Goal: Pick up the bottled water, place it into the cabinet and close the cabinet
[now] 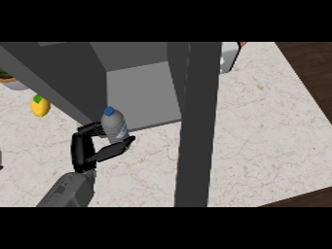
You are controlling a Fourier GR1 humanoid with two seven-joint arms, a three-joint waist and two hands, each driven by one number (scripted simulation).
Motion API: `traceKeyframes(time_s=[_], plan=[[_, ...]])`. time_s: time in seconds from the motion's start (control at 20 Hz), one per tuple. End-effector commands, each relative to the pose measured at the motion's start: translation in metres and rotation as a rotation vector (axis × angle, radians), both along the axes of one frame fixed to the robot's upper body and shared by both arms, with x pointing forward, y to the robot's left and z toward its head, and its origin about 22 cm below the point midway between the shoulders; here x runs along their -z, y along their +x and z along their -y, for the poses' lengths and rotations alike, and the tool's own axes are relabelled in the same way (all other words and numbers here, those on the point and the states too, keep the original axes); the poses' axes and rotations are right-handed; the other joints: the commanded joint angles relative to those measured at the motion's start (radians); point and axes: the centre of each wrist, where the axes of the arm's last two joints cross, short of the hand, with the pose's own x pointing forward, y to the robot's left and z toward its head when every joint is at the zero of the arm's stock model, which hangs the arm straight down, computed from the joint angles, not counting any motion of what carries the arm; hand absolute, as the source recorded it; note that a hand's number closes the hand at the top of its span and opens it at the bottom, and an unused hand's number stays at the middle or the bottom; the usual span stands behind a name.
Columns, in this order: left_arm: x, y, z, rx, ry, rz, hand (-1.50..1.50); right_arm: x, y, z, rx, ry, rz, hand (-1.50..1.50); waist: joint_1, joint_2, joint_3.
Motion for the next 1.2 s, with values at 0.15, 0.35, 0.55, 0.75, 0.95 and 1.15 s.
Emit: traceKeyframes(time_s=[0.15,0.35,0.55,0.75,0.95,1.15], plan=[[-0.084,0.075,0.071,0.209,-0.080,0.192,1.50,-0.003,0.000,0.005,0.011,-0.026,0.002,-1.50,-0.005,0.001,-0.013],[-0.082,0.073,0.077,0.225,-0.108,0.183,1.50,-0.007,-0.002,0.004,0.011,-0.046,0.011,-1.50,0.013,-0.001,-0.015],[-0.077,0.068,0.084,0.282,-0.147,0.160,1.50,-0.007,-0.008,0.007,0.028,-0.055,0.000,-1.50,0.054,-0.011,-0.014],[-0.079,0.064,0.102,0.337,-0.195,0.161,1.50,-0.008,-0.014,0.003,0.014,-0.068,-0.013,-1.50,0.079,-0.019,-0.014],[-0.067,0.059,0.101,0.400,-0.282,0.139,1.50,-0.010,-0.024,0.007,0.027,-0.098,-0.013,-1.50,0.107,-0.018,-0.014],[-0.057,0.050,0.105,0.442,-0.348,0.137,1.50,-0.013,-0.039,-0.001,-0.034,-0.116,-0.023,1.50,0.123,-0.025,-0.013]])
